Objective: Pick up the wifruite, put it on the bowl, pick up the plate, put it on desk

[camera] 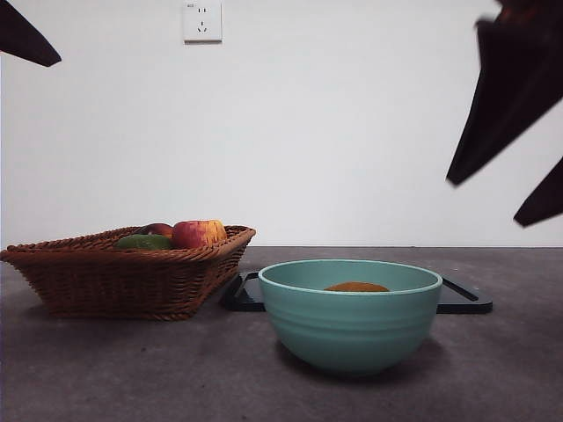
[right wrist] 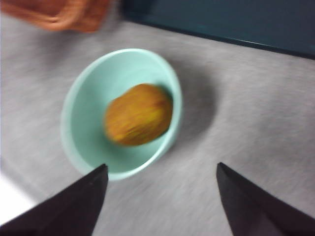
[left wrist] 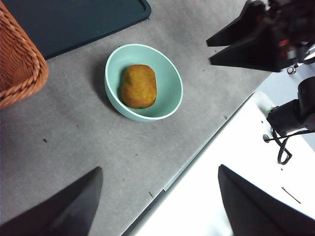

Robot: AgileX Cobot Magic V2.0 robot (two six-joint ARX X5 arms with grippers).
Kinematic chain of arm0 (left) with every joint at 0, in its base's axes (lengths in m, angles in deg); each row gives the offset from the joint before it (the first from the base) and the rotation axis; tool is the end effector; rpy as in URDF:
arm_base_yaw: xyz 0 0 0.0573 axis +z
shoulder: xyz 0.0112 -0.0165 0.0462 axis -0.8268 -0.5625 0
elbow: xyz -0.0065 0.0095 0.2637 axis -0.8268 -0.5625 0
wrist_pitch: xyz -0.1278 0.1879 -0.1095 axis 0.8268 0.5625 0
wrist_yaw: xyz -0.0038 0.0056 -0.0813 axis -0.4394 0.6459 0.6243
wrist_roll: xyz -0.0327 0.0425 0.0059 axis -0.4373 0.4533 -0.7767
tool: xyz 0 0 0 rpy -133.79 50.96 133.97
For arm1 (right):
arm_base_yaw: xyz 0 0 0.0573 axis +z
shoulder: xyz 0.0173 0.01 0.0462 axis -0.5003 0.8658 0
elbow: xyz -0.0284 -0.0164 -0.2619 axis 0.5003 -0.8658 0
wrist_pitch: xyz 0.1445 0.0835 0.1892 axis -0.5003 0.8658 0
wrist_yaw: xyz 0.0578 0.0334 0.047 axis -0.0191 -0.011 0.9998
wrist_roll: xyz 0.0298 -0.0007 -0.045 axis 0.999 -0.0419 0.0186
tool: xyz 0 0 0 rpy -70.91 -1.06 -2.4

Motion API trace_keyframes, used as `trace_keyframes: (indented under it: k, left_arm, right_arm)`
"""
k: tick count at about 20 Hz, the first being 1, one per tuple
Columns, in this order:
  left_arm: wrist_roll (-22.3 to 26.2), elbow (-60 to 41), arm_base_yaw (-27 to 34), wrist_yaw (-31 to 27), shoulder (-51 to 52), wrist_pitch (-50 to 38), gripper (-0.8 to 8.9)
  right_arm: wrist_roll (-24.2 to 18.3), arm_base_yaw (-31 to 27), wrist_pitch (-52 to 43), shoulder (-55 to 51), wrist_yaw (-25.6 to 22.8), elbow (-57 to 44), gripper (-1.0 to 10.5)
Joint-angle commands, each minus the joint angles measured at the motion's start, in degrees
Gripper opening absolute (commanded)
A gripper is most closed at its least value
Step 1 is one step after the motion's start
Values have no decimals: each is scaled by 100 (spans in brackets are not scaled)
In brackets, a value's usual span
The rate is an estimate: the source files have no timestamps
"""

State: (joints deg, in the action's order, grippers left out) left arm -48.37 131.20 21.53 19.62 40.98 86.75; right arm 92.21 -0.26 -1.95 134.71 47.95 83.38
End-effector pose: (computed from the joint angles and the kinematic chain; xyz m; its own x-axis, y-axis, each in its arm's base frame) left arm 0.1142 -0.0930 0.3083 0.2984 -0.7284 -0.6167 0.6615 0.6236 -0.4165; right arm 0.1461 0.0925 0.2277 0.4254 0.5518 -0.7173 -0.3653 0.8299 0.4218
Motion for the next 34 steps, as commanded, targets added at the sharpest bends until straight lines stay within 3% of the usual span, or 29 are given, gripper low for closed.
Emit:
trace_keyframes:
  k: [1, 9, 16, 18, 20, 29, 34]
  left_arm:
    - [70, 39, -28, 33, -26, -70, 375]
    - [68, 39, -28, 33, -26, -66, 375]
    - [68, 39, -28, 33, -26, -66, 375]
    - [68, 39, -28, 33, -26, -63, 375]
    - [68, 39, -28, 33, -26, -63, 375]
    - [70, 39, -28, 33, -26, -61, 375]
    - [72, 39, -28, 33, -26, -63, 375]
  right_arm:
    - [302, 186, -254, 240, -332, -11, 312]
    - [490, 538, -1408, 1552, -791, -11, 215]
    - [487, 542, -1790, 2236, -831, -11, 135]
    - [487, 542, -1843, 2273, -833, -11, 117]
    - [481, 542, -1906, 2271, -831, -11, 8]
    - [472, 562, -1827, 2024, -809, 175, 7]
    - [149, 435, -1467, 2013, -975, 824, 7]
